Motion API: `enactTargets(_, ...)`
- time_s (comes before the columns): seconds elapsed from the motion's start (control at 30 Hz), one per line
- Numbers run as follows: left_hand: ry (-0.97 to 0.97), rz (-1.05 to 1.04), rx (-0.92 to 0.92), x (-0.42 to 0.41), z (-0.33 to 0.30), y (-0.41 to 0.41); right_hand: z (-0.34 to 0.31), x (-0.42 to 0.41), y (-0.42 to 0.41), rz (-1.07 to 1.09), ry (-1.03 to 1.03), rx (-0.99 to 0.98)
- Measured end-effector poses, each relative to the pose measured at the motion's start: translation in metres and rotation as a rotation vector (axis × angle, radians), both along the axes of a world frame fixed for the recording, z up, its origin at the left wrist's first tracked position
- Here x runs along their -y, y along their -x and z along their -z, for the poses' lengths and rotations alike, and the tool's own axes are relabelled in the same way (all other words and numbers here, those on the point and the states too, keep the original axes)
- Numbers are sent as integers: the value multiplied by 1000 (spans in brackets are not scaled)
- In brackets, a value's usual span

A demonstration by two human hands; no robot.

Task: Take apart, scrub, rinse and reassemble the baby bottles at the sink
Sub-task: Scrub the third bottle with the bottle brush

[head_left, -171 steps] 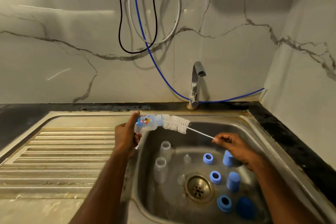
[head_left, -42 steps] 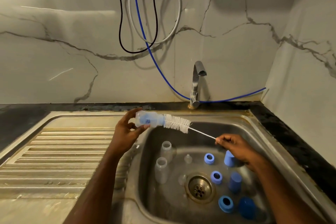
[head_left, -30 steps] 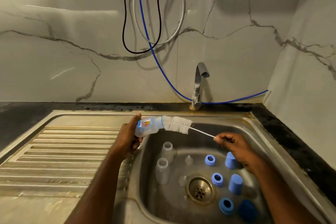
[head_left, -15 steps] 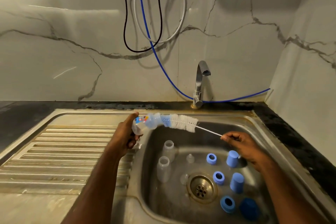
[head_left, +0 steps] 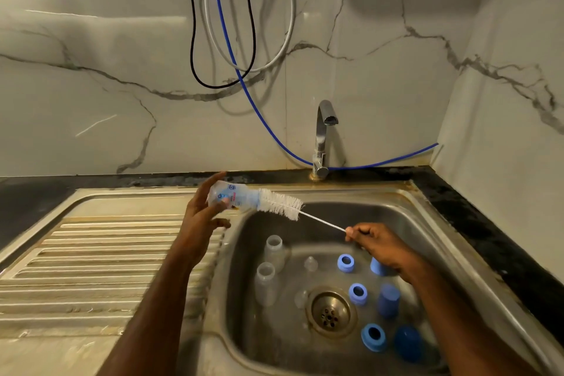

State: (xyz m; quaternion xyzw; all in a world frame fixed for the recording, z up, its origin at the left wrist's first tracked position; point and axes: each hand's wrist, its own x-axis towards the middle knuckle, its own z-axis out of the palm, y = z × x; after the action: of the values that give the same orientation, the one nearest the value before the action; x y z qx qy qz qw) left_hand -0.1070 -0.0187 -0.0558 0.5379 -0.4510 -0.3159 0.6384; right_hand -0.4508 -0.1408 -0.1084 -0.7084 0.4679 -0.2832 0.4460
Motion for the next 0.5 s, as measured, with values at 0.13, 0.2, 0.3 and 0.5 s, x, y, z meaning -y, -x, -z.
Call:
enactTargets(0.13, 31, -51, 128, -2, 1, 1, 3, -3, -3, 6, 3, -51)
enactTargets(0.2, 25, -88, 131, -3, -1, 0, -2, -7, -6, 7, 11, 3)
enactTargets(0.3, 13, -183, 6, -5, -3, -7, -9, -2, -1, 18, 94, 104)
enactTargets(0.5, -191, -120, -2, -2, 2, -4, -10, 3, 10, 15, 197, 115)
